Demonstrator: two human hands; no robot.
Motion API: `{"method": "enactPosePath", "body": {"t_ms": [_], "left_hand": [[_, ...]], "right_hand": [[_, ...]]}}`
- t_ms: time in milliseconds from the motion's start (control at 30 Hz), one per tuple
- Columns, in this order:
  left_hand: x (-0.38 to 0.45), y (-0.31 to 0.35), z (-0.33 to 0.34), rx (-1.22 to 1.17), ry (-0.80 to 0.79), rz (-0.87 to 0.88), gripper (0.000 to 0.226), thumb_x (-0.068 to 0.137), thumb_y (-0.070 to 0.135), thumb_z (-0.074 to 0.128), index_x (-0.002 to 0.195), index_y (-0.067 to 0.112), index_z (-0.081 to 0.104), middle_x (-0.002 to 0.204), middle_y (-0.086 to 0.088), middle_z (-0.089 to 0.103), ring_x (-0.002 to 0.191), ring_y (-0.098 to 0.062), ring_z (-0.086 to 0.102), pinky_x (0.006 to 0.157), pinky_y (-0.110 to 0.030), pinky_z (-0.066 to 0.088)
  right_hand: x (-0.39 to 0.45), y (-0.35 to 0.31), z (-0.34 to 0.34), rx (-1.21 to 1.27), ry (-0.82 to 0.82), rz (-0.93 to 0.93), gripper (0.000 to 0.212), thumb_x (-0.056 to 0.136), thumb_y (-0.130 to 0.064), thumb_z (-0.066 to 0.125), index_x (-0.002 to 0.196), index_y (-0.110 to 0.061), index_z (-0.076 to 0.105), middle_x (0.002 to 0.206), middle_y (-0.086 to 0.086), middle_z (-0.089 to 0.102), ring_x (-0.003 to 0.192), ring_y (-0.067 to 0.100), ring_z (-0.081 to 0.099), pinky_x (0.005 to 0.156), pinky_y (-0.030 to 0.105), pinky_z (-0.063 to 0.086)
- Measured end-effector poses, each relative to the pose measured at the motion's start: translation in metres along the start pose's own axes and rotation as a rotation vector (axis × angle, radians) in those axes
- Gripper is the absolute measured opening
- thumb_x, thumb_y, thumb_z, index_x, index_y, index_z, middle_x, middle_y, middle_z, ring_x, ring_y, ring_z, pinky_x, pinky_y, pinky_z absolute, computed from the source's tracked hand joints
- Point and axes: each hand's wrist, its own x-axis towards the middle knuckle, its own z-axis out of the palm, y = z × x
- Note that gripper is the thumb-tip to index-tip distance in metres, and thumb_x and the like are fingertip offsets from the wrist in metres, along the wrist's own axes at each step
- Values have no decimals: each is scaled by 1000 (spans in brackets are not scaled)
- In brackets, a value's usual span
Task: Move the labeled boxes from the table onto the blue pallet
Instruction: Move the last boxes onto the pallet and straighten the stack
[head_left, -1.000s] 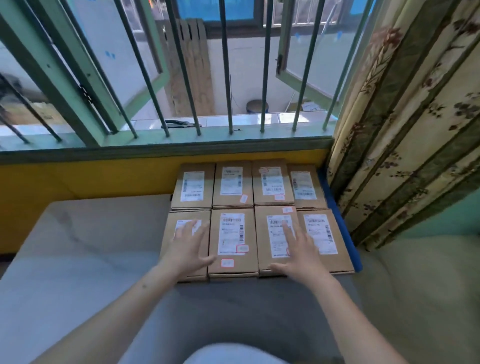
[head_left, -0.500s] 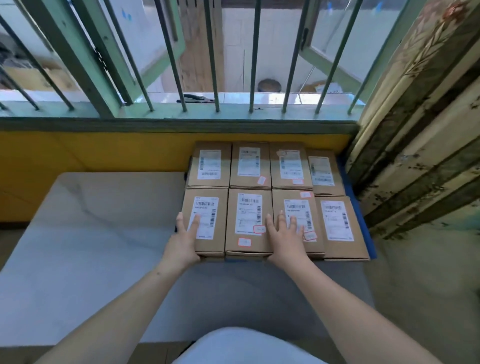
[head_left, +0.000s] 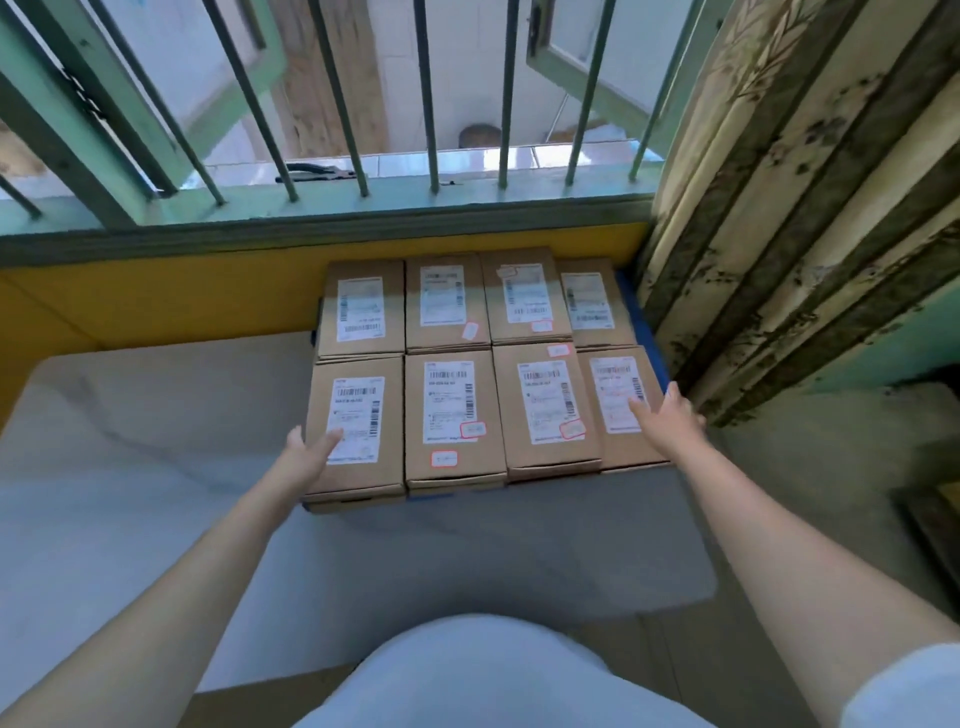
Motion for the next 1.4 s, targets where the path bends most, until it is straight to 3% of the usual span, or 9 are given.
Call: {"method": "enactPosePath", "body": {"t_ms": [133,233,367,533,700,833,1067,1200,1400], "left_hand": [[8,2,10,-24,76,-38,64,92,47,53,142,11,34,132,-10,55,107,-30,57,80,-37,49],[10,7,13,-6,91,-56,66,89,49,55,139,11,37,131,-11,56,113,-32,57,97,-45,47],[5,13,18,128,83,-58,72,88,52,55,144,14,31,139,-11,48,122,-32,50,101,-44,43],[13,24,8,113,48,-126,90,79,62,57,149,18,22,141,-9,48,120,-35,52,98,-52,47],[42,40,-8,-23,131,-164,107,67,69,52,151,15,18,145,-13,45,123,-35,53,98,-49,48],[56,69,-11,55,240,-28,78,89,53,49,152,15,21,154,-13,35,136,-36,38,108,-46,35],[87,93,-14,77,167,-14,79,92,53,48,154,16,17,159,-9,26,142,-33,31,113,-48,28],[105,91,-11,42,58,-70,95,72,72,51,148,18,32,147,-6,46,128,-31,50,105,-50,42],[97,99,9,18,141,-43,70,80,58,51,133,13,46,122,-7,60,105,-28,61,92,-45,51]], "right_hand": [[14,19,-2,198,-85,164,79,95,-48,52,151,1,23,154,22,32,139,38,37,111,43,35],[17,11,-1,220,-70,127,67,95,-41,52,143,4,39,145,22,45,130,37,47,105,39,40],[16,1,4,94,-48,76,57,94,-44,49,124,4,56,124,22,60,112,39,56,90,37,45],[33,-10,-5,17,-98,110,68,97,-49,41,142,2,43,141,22,49,126,39,48,95,36,41],[54,-51,-7,-56,60,-26,60,97,-46,42,139,-4,43,138,22,44,123,42,46,99,44,43],[77,-83,3,12,100,-133,53,91,-49,43,126,-10,53,127,17,51,109,37,54,94,51,50],[119,-120,-1,30,68,126,68,94,-44,51,146,-5,32,142,22,42,129,39,41,95,47,45],[131,-114,2,114,30,154,52,96,-41,52,131,-3,50,112,17,59,94,30,59,69,35,44],[133,-113,6,23,75,97,62,88,-48,54,131,-5,50,119,19,61,95,33,61,71,36,48]]}}
